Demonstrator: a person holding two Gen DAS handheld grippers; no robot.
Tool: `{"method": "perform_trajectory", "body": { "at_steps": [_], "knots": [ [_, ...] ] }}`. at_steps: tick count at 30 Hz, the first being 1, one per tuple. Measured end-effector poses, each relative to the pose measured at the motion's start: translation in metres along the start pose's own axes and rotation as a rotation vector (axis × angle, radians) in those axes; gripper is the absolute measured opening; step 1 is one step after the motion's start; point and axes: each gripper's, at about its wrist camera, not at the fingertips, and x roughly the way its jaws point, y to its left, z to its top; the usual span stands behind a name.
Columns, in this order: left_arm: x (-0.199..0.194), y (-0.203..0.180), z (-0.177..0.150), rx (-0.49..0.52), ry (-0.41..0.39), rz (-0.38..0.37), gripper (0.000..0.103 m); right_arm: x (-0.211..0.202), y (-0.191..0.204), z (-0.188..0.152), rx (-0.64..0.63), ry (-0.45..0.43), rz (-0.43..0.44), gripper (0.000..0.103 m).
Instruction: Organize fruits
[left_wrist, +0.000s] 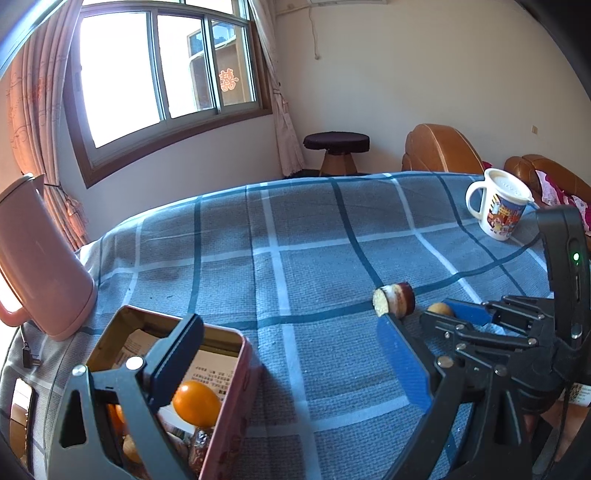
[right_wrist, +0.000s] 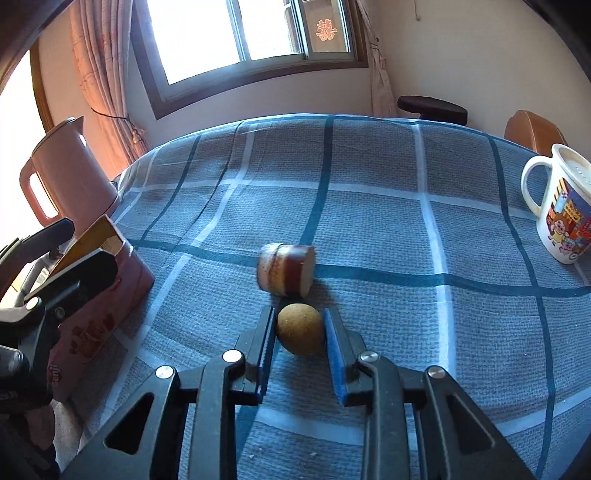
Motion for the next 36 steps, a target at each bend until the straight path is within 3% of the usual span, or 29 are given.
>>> {"method": "perform_trajectory", "body": {
  "at_steps": [11, 17, 22, 27, 36],
  "knots": [
    [0.054, -0.054, 0.009, 0.025, 0.102, -0.127, 0.093, -0.015, -0.054, 0.001, 0.142, -0.047, -0.089, 0.028],
    [0.075, -0.065, 0.016, 0.039, 0.128, -0.159, 0.079, -0.017, -0.056, 0.001, 0.141, -0.052, -0.104, 0.029],
    [0.085, -0.065, 0.014, 0.036, 0.157, -0.190, 0.053, -0.015, -0.054, 0.002, 0.136, -0.051, -0.103, 0.029],
    [0.084, -0.067, 0.014, 0.046, 0.157, -0.226, 0.036, -0.014, -0.052, 0.002, 0.135, -0.049, -0.088, 0.029],
    [0.077, -0.055, 0.011, 0.001, 0.136, -0.241, 0.035, -0.014, -0.049, 0.001, 0.126, -0.060, -0.039, 0.029]
  ]
}}
